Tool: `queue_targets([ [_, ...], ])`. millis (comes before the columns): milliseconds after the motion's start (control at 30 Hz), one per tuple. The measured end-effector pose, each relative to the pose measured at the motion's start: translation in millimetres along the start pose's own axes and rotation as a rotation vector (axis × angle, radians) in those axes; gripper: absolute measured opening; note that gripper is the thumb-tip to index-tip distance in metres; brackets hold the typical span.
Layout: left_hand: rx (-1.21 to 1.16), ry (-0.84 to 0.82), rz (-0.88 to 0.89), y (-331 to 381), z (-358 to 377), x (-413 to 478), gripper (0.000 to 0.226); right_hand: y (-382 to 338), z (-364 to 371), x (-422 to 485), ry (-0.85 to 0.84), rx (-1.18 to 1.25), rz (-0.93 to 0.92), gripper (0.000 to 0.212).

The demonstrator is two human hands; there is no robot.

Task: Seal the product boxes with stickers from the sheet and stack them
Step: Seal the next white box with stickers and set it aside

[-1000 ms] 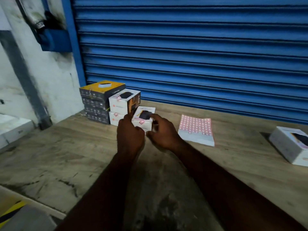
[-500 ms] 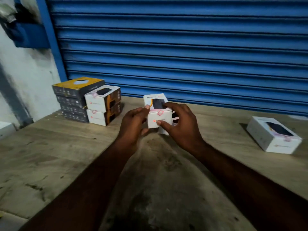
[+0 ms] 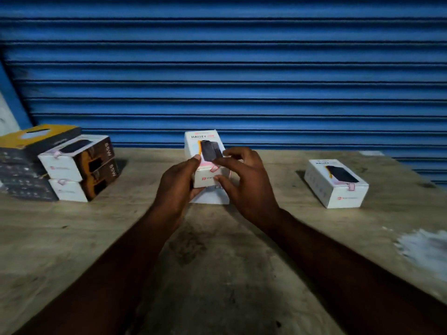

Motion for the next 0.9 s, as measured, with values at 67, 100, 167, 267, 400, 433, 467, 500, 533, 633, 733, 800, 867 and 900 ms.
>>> queue_targets([
  [67, -0.006, -0.008, -0.006, -1, -3, -1, 0.019, -3, 1, 0, 0.02, 0.028, -0.022, 0.033],
  [100, -0.007, -0.003, -0.01, -1, -4, 0, 0.02, -4, 1, 0, 0.031, 0.043, -0.026, 0.033],
  [167, -0.01, -0.001, -0.024, -2, -5, 3, 0.02, -6, 0, 0, 0.052, 0.065, -0.018, 0.031],
  [267, -0.012, -0.001, -0.045, -6, -5, 6, 0.02, -8, -2, 0, 0.083, 0.068, -0.014, 0.03],
  [400, -0.003, 0.023, -0.056, -10, -5, 7, 0.022, -9, 0, -3, 0.073, 0.037, -0.016, 0.028],
  [433, 0.001, 0.031, -0.059, -10, -6, 8, 0.024, -9, 0, -2, 0.07, 0.025, -0.014, 0.028],
  [467, 0.008, 0.038, -0.061, -11, -7, 9, 0.028, -9, 1, -3, 0.067, 0.019, -0.012, 0.028],
  [500, 0.019, 0.042, -0.06, -13, -7, 10, 0.031, -9, 1, -3, 0.067, 0.018, -0.008, 0.027],
  [533, 0.027, 0.046, -0.059, -14, -8, 11, 0.033, -10, 2, -3, 0.068, 0.022, -0.006, 0.025],
  [633, 0.032, 0.057, -0.056, -14, -8, 13, 0.033, -10, 3, -2, 0.068, 0.037, 0.0, 0.024],
  [733, 0.041, 0.072, -0.041, -15, -12, 15, 0.033, -8, 5, -1, 0.047, 0.064, 0.036, 0.025],
  [800, 0.059, 0.072, -0.03, -17, -14, 17, 0.036, -5, 6, -1, 0.037, 0.074, 0.056, 0.019],
  [867, 0.083, 0.071, -0.017, -18, -15, 17, 0.039, -5, 5, -1, 0.049, 0.081, 0.059, 0.013],
  [900, 0.089, 0.073, -0.008, -18, -14, 16, 0.04, -5, 5, 0, 0.057, 0.086, 0.057, 0.01],
])
Point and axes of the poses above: each hand's wrist, its own x-axis towards the middle knuckle, its own z-axis out of the palm, y = z × x, the point moved 1 cm from there along x, towards the middle knuckle, and after that the axes turned 1 degree about y, right-handed, at the moved point
